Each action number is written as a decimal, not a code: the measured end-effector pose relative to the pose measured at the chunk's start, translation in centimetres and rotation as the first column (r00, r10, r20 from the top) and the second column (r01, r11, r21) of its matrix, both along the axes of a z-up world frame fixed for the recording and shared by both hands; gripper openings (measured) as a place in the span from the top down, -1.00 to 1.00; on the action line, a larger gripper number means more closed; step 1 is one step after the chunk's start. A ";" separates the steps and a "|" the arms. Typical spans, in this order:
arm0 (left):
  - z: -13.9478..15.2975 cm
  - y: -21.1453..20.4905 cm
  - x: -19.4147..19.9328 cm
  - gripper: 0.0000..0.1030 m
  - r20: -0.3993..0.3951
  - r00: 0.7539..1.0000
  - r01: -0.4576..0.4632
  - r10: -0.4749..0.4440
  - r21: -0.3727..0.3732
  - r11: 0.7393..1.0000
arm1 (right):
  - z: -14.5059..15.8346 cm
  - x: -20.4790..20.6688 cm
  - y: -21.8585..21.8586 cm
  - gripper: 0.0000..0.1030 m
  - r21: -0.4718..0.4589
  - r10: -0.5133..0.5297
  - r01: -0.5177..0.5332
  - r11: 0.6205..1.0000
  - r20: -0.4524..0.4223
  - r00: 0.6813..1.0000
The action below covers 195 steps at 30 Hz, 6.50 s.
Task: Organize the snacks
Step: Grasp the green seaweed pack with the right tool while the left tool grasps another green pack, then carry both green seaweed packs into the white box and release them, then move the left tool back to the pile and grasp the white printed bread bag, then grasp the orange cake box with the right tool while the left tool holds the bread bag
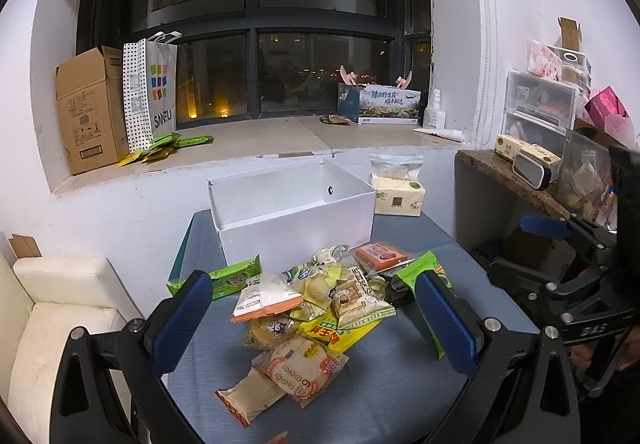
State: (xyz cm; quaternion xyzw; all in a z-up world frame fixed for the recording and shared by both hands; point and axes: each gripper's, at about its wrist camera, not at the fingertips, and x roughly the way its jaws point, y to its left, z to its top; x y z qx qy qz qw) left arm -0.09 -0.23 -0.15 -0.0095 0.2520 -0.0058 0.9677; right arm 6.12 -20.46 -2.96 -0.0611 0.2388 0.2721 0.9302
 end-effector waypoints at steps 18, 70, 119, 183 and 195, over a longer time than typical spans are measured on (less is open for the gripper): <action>-2.0 3.7 -0.5 -1.00 0.041 0.999 0.023 -0.019 -0.100 0.995 | -12.6 11.6 0.2 -1.00 -0.153 -0.098 0.042 0.987 -0.381 0.919; -11.7 14.7 17.4 0.67 -0.353 0.897 0.339 -0.267 0.160 0.927 | -6.3 5.5 -2.9 -0.26 0.060 -0.044 0.058 0.997 -0.219 0.975; 0.5 10.6 28.4 -1.00 -0.159 0.987 -0.039 0.012 -0.164 0.986 | 2.8 34.7 8.5 -1.00 0.228 0.067 0.001 0.974 -0.291 0.954; -16.8 13.1 20.3 0.00 -0.559 0.818 -0.187 -0.135 -0.481 0.857 | -2.8 0.0 -4.0 -1.00 0.136 0.042 -0.049 0.990 0.049 0.998; -12.2 12.2 13.7 0.25 -0.362 0.929 -0.082 -0.071 -0.390 0.917 | -3.6 0.7 -4.2 -1.00 0.153 0.030 -0.031 0.988 0.006 1.000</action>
